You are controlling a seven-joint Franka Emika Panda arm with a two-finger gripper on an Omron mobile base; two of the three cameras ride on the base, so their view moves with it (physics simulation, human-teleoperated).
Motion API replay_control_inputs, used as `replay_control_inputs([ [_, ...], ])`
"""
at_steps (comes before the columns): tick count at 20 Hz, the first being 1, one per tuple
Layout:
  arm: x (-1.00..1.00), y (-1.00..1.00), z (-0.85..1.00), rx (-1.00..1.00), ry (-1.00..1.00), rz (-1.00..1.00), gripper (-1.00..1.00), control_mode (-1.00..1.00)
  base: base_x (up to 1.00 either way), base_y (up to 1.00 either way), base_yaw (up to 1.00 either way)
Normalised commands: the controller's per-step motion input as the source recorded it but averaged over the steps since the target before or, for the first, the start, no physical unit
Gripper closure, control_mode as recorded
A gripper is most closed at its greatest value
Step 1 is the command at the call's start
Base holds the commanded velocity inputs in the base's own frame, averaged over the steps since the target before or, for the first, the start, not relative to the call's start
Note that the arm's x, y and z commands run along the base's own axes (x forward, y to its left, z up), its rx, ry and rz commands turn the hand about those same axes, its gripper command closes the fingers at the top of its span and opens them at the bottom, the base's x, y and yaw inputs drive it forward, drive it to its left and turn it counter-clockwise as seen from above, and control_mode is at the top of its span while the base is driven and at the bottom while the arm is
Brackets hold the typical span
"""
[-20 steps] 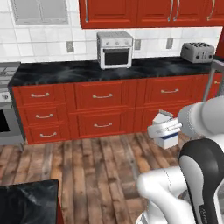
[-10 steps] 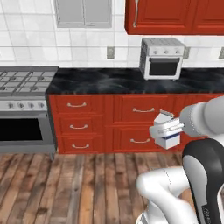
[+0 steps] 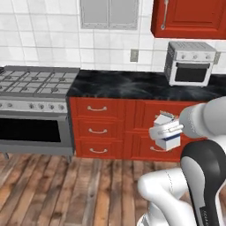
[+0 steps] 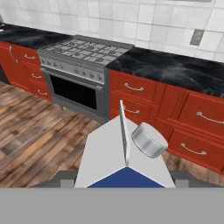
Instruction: Take a sugar cube from the saucer and place it inside the coffee. Then, grab milk from the fridge and place it next to the coffee on the counter to sweeten the coffee.
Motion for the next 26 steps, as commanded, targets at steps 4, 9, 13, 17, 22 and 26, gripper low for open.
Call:
replay_control_inputs([
  [4, 0.0, 0.0, 0.0, 0.0, 0.0, 0.0, 1.0, 1.0, 1.0, 0.11, 0.18],
  [9, 0.0, 0.0, 0.0, 0.0, 0.0, 0.0, 1.0, 1.0, 1.0, 0.31, 0.17],
  [13, 0.0, 0.0, 0.0, 0.0, 0.0, 0.0, 1.0, 1.0, 1.0, 0.48, 0.17],
  [17, 0.0, 0.0, 0.0, 0.0, 0.0, 0.0, 1.0, 1.0, 1.0, 0.93, 0.27],
  [22, 0.0, 0.0, 0.0, 0.0, 0.0, 0.0, 1.0, 1.0, 1.0, 1.0, 0.21],
  [26, 0.0, 0.0, 0.0, 0.0, 0.0, 0.0, 1.0, 1.0, 1.0, 1.0, 0.11],
])
